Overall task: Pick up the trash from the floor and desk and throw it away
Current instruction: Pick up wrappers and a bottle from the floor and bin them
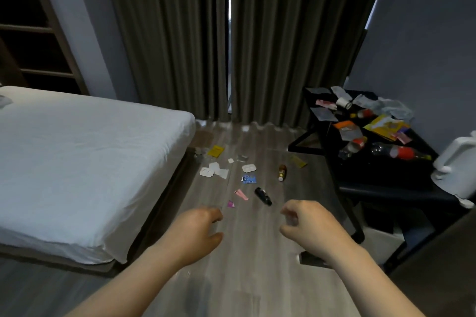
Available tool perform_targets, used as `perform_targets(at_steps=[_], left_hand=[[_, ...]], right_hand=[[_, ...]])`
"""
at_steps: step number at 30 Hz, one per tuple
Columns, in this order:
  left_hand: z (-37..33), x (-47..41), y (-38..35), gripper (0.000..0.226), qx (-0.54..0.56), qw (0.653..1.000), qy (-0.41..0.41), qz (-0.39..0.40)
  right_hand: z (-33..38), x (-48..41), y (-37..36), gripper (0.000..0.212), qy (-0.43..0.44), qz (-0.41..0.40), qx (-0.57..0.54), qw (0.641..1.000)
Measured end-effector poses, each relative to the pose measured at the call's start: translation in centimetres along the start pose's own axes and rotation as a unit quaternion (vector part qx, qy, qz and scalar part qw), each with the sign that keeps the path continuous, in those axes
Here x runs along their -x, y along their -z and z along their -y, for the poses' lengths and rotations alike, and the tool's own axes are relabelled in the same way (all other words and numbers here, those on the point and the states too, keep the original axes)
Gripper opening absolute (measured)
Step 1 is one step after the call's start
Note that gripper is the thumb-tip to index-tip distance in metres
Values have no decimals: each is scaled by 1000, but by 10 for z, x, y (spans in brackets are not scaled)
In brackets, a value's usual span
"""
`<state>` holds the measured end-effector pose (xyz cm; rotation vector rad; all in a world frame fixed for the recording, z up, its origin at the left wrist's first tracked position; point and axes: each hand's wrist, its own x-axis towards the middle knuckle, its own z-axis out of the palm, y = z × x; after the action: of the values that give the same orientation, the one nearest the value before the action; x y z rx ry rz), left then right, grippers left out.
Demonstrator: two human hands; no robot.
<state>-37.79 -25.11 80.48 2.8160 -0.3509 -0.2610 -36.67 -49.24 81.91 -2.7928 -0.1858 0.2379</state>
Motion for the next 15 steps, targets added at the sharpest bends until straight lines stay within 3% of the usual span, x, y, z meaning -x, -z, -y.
perform_targets(at_steps=[7, 15], left_hand=[[10, -90, 3, 34, 20, 1000, 10, 15], [48, -198, 3, 44, 31, 996, 46, 65]], right_hand=[[-30, -102, 11, 40, 3, 25, -8, 1000], [-43, -209, -3, 38, -18, 53, -21, 998]])
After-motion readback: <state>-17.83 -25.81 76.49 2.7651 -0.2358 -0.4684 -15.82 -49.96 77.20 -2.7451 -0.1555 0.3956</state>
